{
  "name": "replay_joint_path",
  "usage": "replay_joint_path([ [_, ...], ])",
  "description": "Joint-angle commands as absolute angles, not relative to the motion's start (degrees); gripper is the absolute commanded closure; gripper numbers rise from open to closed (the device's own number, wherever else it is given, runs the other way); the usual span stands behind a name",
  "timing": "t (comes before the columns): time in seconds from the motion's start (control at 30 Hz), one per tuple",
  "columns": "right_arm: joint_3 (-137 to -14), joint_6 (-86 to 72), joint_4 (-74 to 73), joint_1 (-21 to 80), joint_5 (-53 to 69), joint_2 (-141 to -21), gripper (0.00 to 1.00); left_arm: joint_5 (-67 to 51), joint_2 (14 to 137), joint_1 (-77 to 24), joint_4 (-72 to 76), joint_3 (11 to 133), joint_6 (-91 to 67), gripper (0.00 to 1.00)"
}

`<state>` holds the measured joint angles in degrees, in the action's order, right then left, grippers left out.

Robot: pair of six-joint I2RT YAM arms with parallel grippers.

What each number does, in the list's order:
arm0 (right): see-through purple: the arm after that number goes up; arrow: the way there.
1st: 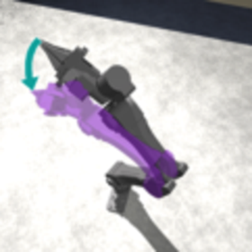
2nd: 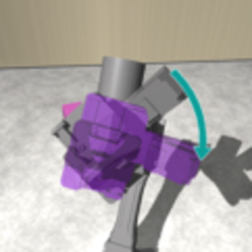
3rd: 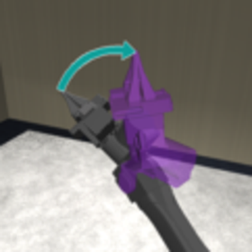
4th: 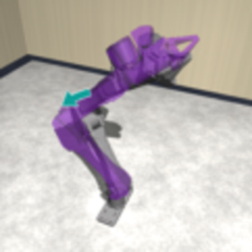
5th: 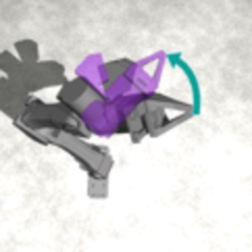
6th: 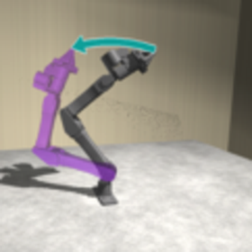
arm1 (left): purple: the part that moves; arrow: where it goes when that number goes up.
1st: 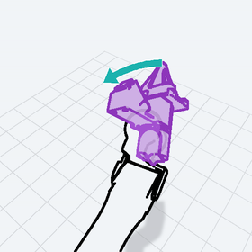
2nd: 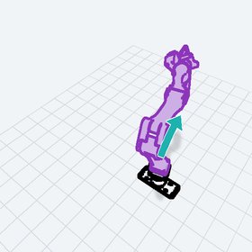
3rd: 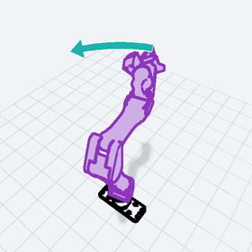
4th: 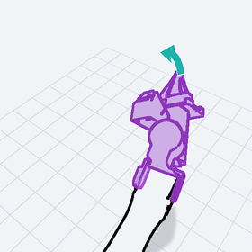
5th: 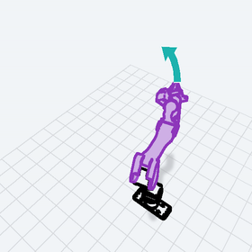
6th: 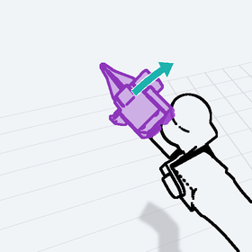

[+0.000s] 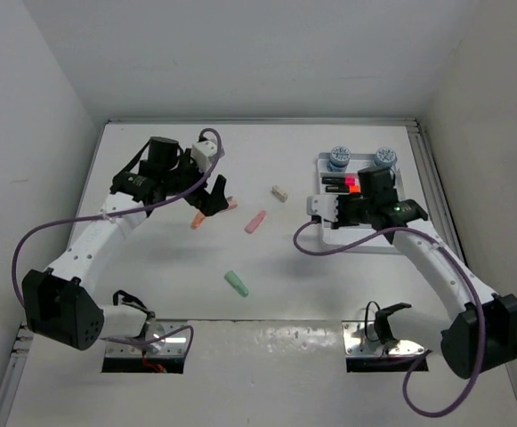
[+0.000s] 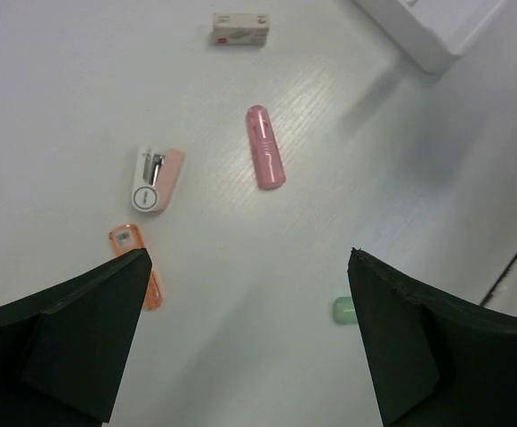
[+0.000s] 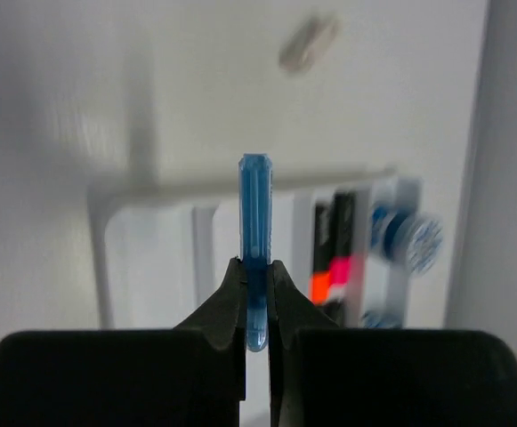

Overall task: Sort the stationery into containers
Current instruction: Place the pen in the storage box, then pick up the pen from the corner of the board.

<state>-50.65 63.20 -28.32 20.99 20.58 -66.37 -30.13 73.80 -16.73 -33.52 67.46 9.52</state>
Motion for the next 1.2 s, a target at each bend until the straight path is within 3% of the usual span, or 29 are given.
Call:
replay_joint_path([
  [0.0, -47.91, 71.94, -39.79, 12.41, 25.31, -65.48, 1.00, -22.66, 74.26, -17.49, -28.03, 66.09, 10.27, 0.00],
  [0.13, -48.78, 81.19, -49.64, -1.79, 27.24, -68.46, 1.00, -28.73, 74.97, -17.67, -28.57, 64.79, 15.03, 0.00],
  [0.33, -52.73, 93.24, -53.87, -14.39, 27.69, -77.24, 1.00, -33.05, 74.44, -20.90, -25.57, 61.62, 15.88, 0.00],
  [0.63, -55.98, 100.11, -51.07, -19.95, 24.44, -87.00, 1.00, -31.37, 74.96, -25.84, -25.83, 56.25, 25.21, 0.07],
  [0.73, -55.46, 100.28, -49.57, -20.57, 22.42, -88.85, 0.82, -34.27, 76.63, -26.72, -33.28, 55.55, 37.57, 0.08],
  [0.77, -55.20, 100.28, -49.48, -20.91, 22.15, -88.86, 0.68, -34.71, 76.90, -26.89, -34.18, 55.11, 39.62, 0.09],
  [0.87, -54.23, 99.67, -49.39, -21.44, 22.94, -87.54, 0.55, -35.25, 77.78, -29.08, -36.39, 53.10, 46.92, 0.12],
  [1.0, -55.62, 92.41, -50.27, -21.27, 26.36, -83.42, 0.51, -34.02, 79.71, -32.43, -34.90, 50.54, 52.29, 0.19],
  [1.17, -61.43, 75.37, -56.15, -17.85, 34.62, -78.07, 0.49, -33.40, 82.87, -35.94, -33.05, 48.43, 57.64, 0.21],
])
